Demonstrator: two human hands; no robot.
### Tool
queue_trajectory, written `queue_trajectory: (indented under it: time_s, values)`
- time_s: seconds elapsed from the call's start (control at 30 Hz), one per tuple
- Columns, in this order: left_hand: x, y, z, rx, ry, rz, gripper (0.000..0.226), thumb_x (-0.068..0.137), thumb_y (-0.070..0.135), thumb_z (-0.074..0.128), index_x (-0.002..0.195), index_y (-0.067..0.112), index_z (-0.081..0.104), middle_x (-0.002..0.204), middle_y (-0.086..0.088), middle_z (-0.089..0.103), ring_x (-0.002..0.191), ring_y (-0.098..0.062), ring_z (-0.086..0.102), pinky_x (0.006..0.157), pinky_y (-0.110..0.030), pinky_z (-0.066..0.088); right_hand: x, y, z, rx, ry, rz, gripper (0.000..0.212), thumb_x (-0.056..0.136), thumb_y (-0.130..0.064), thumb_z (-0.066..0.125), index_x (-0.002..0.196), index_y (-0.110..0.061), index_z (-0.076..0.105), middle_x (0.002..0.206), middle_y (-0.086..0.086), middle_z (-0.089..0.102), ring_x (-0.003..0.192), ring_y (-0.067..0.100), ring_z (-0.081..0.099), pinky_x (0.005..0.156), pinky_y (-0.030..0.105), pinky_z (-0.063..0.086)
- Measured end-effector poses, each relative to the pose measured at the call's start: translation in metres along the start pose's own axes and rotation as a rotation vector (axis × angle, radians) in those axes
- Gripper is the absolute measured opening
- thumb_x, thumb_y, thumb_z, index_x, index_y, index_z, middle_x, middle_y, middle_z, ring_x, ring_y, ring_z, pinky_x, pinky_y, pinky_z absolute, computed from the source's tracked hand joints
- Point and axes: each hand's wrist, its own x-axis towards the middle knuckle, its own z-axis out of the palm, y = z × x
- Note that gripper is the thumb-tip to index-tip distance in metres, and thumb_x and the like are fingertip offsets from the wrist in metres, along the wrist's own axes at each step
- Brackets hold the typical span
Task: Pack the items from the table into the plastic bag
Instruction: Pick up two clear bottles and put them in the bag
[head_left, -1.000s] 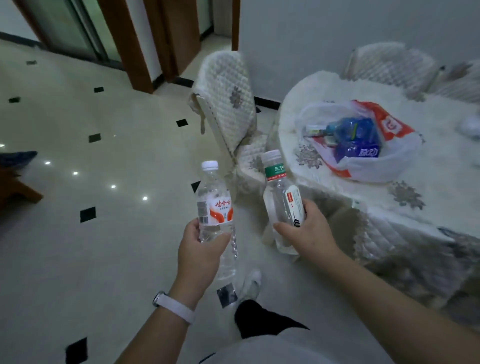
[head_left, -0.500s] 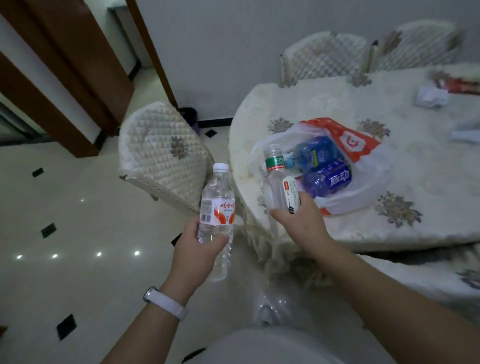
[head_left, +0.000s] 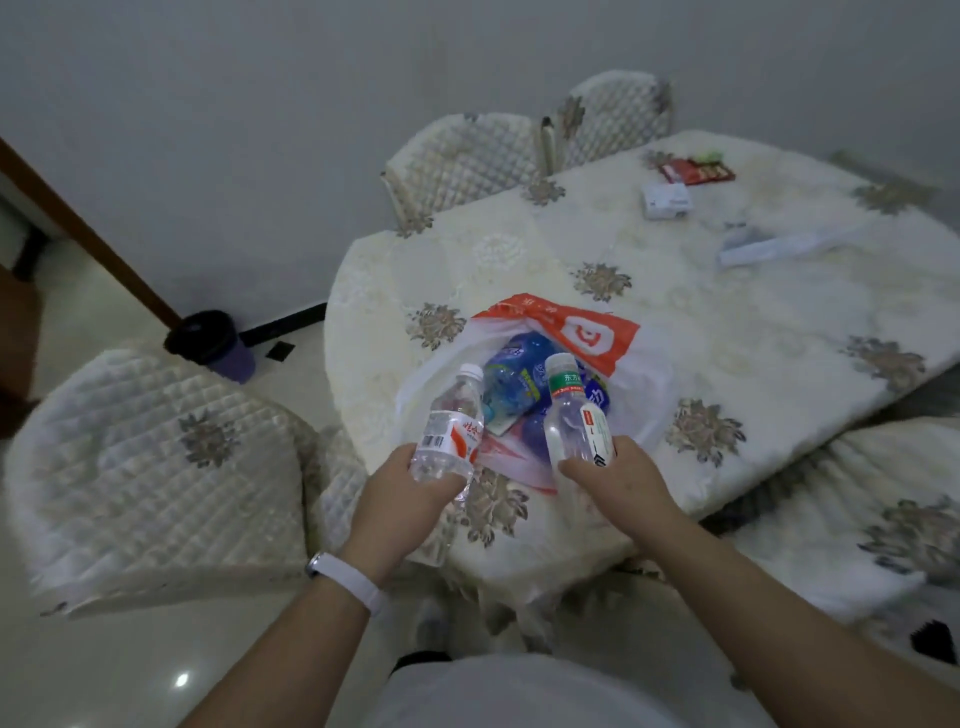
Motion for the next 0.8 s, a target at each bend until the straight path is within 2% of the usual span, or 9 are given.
queue_trajectory:
  time_s: [0.1,0.17,0.27,0.37,0.5,0.6,0.7,0.8]
  values:
    - [0.047,0.002,-0.013,0.089,-0.092,0.015,0.032,0.073,0.044,0.073,0.1,0.028,0.063,0.09,0.005,0.07,0.078,-0.015,0.067,0.074,-0.038,0.057,0.017,-0.011,0.011,0.048,0.045,0.081,0.044,0.074,-0.038,0.074,0.105,-0.013,0.055,0.087,0.005,0.063,0.071,0.017,0.064,0.051,0.028,0.049]
    - [0.077,0.004,-0.02,0.156,-0.163,0.036,0.035,0.072,0.044,0.071,0.102,0.026,0.063,0.093,0.003,0.069,0.081,-0.017,0.066,0.075,-0.037,0.056,0.028,-0.018,0.02,0.076,0.092,0.136,0.046,0.072,-0.04,0.074,0.105,-0.012,0.058,0.086,0.007,0.066,0.07,0.02,0.066,0.051,0.031,0.052]
    - [0.12,0.009,-0.029,0.265,-0.264,0.096,0.028,0.077,0.04,0.071,0.096,0.022,0.06,0.093,0.0,0.066,0.082,-0.02,0.063,0.075,-0.034,0.052,0.041,-0.033,0.034,0.092,0.141,0.199,0.04,0.074,-0.038,0.074,0.102,-0.013,0.06,0.083,0.008,0.066,0.07,0.022,0.066,0.052,0.031,0.053]
    - [0.161,0.008,-0.036,0.284,-0.371,0.096,0.035,0.068,0.047,0.072,0.093,0.027,0.06,0.093,0.0,0.067,0.082,-0.018,0.063,0.078,-0.035,0.054,0.05,-0.049,0.046,0.106,0.195,0.28,0.036,0.079,-0.037,0.071,0.101,-0.011,0.06,0.081,0.008,0.065,0.07,0.023,0.065,0.056,0.033,0.052]
    - [0.207,0.008,-0.04,0.37,-0.526,0.144,0.037,0.07,0.044,0.075,0.097,0.02,0.065,0.093,-0.002,0.068,0.082,-0.018,0.065,0.071,-0.033,0.053,0.058,-0.065,0.061,0.09,0.307,0.337,0.03,0.081,-0.036,0.07,0.095,-0.012,0.058,0.078,0.005,0.063,0.069,0.018,0.062,0.054,0.029,0.048]
    - [0.234,0.013,-0.038,0.4,-0.607,0.202,0.033,0.07,0.043,0.073,0.089,0.017,0.066,0.086,-0.004,0.068,0.076,-0.019,0.065,0.061,-0.031,0.048,0.066,-0.073,0.072,0.04,0.38,0.354,0.025,0.081,-0.035,0.071,0.085,-0.018,0.054,0.076,0.001,0.059,0.066,0.013,0.058,0.05,0.028,0.043]
    - [0.249,0.02,-0.031,0.389,-0.627,0.257,0.023,0.077,0.038,0.073,0.085,0.017,0.066,0.084,-0.006,0.069,0.076,-0.02,0.065,0.066,-0.033,0.051,0.076,-0.078,0.081,-0.004,0.456,0.369,0.04,0.078,-0.042,0.072,0.099,-0.014,0.054,0.085,0.002,0.061,0.07,0.013,0.059,0.05,0.027,0.041]
    - [0.257,0.028,-0.02,0.344,-0.611,0.288,0.024,0.077,0.042,0.072,0.088,0.021,0.067,0.085,-0.002,0.069,0.077,-0.018,0.065,0.07,-0.033,0.053,0.087,-0.08,0.085,-0.021,0.496,0.369,0.048,0.077,-0.046,0.071,0.107,-0.014,0.051,0.09,0.001,0.061,0.075,0.016,0.061,0.05,0.025,0.041]
